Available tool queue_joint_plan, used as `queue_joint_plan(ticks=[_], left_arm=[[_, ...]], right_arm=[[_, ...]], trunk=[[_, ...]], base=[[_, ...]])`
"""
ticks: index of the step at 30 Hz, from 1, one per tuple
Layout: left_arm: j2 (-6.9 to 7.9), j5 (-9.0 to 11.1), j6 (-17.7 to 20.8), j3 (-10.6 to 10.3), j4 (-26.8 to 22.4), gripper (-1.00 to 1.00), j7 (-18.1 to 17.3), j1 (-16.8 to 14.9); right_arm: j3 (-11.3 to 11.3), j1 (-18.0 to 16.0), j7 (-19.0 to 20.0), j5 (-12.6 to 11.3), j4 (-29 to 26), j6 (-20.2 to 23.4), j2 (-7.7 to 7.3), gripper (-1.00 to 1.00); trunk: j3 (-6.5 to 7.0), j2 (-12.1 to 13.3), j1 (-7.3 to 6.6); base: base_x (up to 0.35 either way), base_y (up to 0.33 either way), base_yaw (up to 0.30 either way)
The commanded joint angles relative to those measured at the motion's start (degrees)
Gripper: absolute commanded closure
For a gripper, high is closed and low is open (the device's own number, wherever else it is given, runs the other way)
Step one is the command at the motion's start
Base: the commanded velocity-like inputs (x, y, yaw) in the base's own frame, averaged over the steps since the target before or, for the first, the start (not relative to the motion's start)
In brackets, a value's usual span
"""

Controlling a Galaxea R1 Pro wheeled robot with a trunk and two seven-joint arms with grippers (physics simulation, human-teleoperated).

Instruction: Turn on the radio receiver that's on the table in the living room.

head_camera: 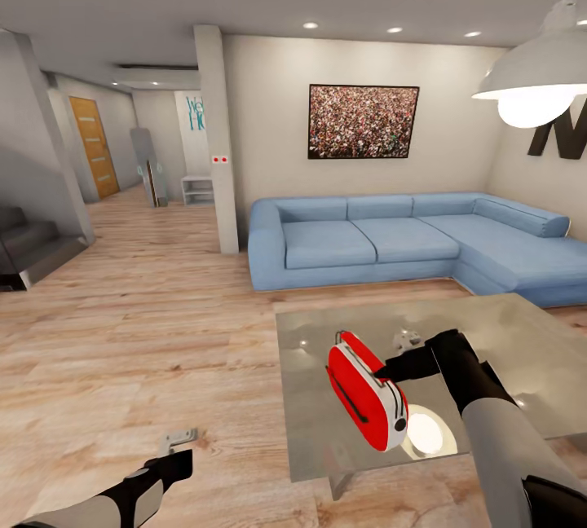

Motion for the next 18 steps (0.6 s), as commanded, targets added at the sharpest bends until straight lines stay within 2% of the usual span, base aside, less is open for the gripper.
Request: queue_joint_plan(ticks=[1,11,18], left_arm=[[0.01,0.00,0.03,-0.01,0.02,1.00,-0.01,0.00],[0.42,-0.01,0.16,-0.02,0.00,1.00,0.10,0.00],[-0.02,0.10,0.10,0.02,-0.11,1.00,-0.05,0.00]], right_arm=[[-0.01,-0.01,0.09,-0.46,0.02,0.15,0.01,1.00],[0.05,-0.02,0.33,-0.46,0.08,0.15,0.01,1.00],[0.03,-0.03,0.10,-0.52,0.08,0.15,0.01,1.00]], trunk=[[0.01,0.00,0.00],[0.01,0.00,0.00],[0.01,0.00,0.00]], base=[[0.234,0.045,0.000],[0.296,0.010,0.000],[0.087,0.000,0.000]])
